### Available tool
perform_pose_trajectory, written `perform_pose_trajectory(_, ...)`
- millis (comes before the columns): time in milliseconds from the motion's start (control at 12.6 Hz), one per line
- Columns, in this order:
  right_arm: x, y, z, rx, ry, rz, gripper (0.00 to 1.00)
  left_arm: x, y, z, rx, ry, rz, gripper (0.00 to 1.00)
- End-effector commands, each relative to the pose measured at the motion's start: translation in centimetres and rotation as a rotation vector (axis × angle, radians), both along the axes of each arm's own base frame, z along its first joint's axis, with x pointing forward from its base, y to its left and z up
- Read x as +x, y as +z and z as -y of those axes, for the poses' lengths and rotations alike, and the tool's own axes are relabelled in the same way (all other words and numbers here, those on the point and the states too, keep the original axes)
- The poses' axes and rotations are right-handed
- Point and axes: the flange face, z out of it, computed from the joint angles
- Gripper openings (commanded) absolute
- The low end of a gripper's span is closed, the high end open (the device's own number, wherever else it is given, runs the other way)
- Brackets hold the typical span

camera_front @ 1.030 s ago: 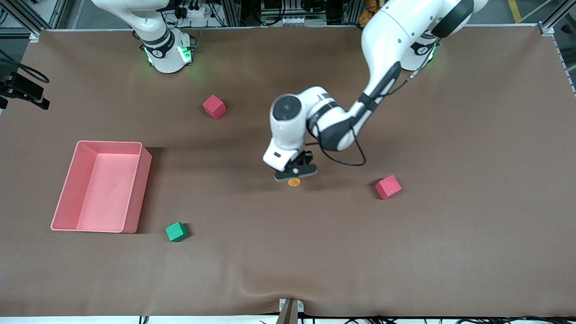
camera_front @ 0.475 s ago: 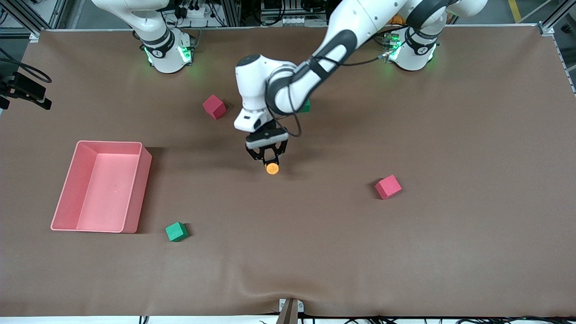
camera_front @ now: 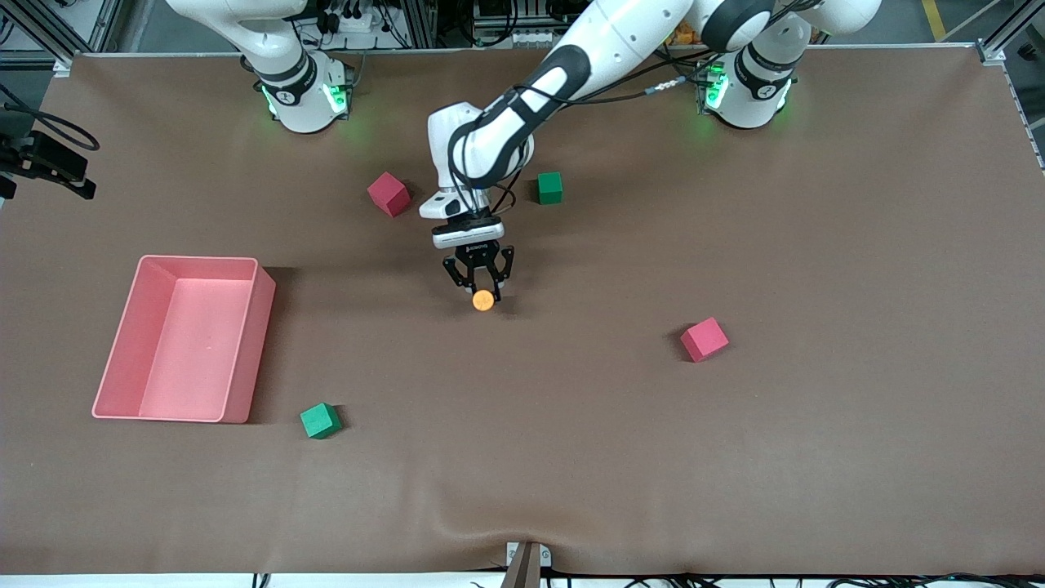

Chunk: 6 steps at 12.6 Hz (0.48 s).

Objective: Place and upright button with both arms
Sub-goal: 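Lift and turn the button upright with the left gripper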

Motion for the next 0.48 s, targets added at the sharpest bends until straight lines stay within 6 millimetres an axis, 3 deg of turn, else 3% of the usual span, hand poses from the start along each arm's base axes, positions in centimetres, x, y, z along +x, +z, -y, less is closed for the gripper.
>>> perform_pose_trajectory(0,0.3,0.4,0.3,0.002,-0.008,0.005,1.00,0.3,-1.2,0.4,-0.031,-0.041,0.133,0.00)
perform_pose_trajectory(238,0.3,0.4,0.4,0.005,-0.010,0.005,1.00,-0.4,-3.2,0.6,-0.197,-0.048,0.243,0.00)
perform_pose_trajectory(396,0.3,0.3,0.5,0.006,-0.011,0.001,1.00,-0.6,-4.8,0.3,-0.196,-0.049,0.241,0.00)
